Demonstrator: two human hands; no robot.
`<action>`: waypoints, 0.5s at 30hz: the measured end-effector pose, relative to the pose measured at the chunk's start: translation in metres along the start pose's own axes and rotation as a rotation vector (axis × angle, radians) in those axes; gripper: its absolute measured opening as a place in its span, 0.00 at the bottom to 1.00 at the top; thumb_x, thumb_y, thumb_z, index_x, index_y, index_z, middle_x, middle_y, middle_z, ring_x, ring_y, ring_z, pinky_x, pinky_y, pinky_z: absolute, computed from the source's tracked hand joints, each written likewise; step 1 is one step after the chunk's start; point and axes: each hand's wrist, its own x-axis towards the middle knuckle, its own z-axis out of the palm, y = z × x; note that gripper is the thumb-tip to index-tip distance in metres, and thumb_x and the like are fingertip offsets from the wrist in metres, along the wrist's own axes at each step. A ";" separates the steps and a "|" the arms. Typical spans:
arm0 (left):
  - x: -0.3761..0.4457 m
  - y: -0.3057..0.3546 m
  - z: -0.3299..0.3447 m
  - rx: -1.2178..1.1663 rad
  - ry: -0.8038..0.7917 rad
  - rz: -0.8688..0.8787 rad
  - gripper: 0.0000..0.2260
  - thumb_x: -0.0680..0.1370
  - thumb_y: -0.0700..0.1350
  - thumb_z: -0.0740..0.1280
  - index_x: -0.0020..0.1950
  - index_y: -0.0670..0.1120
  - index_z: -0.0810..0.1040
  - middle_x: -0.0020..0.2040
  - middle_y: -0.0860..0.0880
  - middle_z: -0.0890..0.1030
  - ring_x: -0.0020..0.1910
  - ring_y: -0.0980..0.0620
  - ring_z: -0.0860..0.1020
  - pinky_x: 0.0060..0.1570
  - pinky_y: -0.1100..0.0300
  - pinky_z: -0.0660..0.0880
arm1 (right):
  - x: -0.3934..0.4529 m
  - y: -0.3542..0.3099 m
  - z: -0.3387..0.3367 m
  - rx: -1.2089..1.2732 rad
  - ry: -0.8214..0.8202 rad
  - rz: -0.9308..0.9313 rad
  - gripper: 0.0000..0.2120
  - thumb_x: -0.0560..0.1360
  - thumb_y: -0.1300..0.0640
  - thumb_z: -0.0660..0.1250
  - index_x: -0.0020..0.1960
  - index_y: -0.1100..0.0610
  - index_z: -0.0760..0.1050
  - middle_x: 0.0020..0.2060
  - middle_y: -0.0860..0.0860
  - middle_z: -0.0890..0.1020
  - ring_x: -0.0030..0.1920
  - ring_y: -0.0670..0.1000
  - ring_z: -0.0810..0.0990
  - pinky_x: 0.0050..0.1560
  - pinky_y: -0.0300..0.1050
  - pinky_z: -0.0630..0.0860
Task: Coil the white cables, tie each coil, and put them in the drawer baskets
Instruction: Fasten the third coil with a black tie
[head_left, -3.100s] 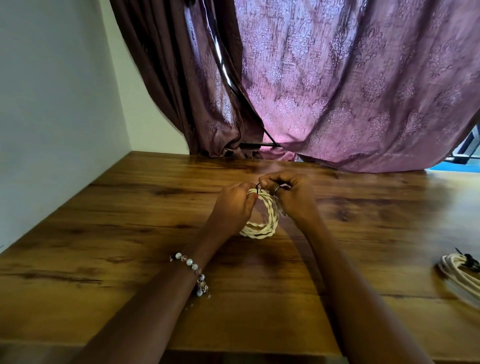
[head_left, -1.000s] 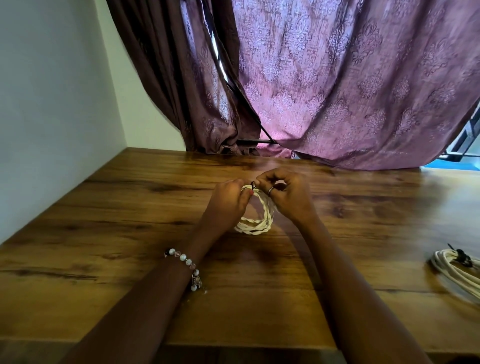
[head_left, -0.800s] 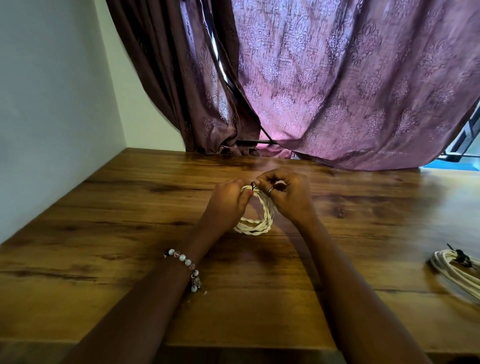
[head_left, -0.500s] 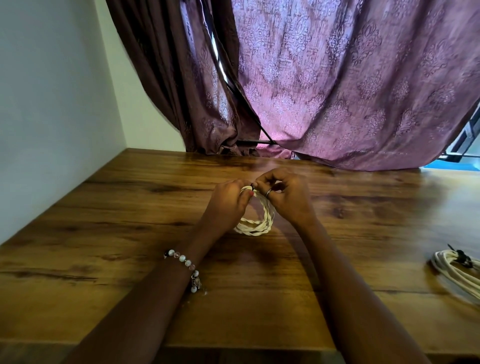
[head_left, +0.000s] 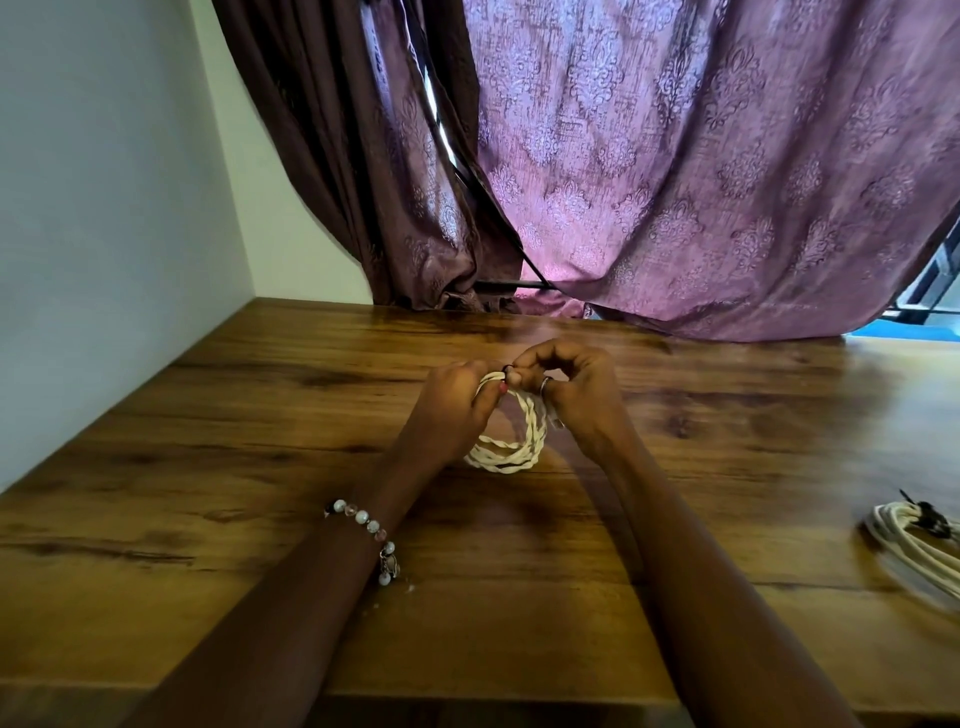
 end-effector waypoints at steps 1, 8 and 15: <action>0.000 0.000 0.000 0.001 -0.002 0.009 0.11 0.79 0.41 0.64 0.59 0.40 0.79 0.54 0.41 0.82 0.53 0.45 0.78 0.48 0.61 0.66 | -0.001 0.000 0.000 0.037 -0.009 0.018 0.08 0.66 0.69 0.75 0.43 0.63 0.80 0.37 0.56 0.82 0.40 0.52 0.80 0.40 0.41 0.79; -0.001 0.001 -0.002 -0.002 -0.026 0.062 0.11 0.78 0.41 0.64 0.59 0.40 0.79 0.53 0.41 0.82 0.53 0.45 0.78 0.48 0.62 0.66 | 0.001 0.000 -0.005 0.240 -0.105 0.179 0.09 0.68 0.74 0.69 0.47 0.67 0.80 0.40 0.57 0.84 0.40 0.51 0.83 0.43 0.41 0.80; -0.001 0.000 -0.002 -0.003 -0.023 0.039 0.12 0.78 0.41 0.65 0.60 0.40 0.79 0.55 0.42 0.81 0.55 0.47 0.78 0.48 0.68 0.64 | 0.001 -0.001 -0.014 0.226 -0.161 0.201 0.10 0.73 0.74 0.65 0.49 0.64 0.81 0.42 0.55 0.86 0.44 0.52 0.84 0.45 0.42 0.81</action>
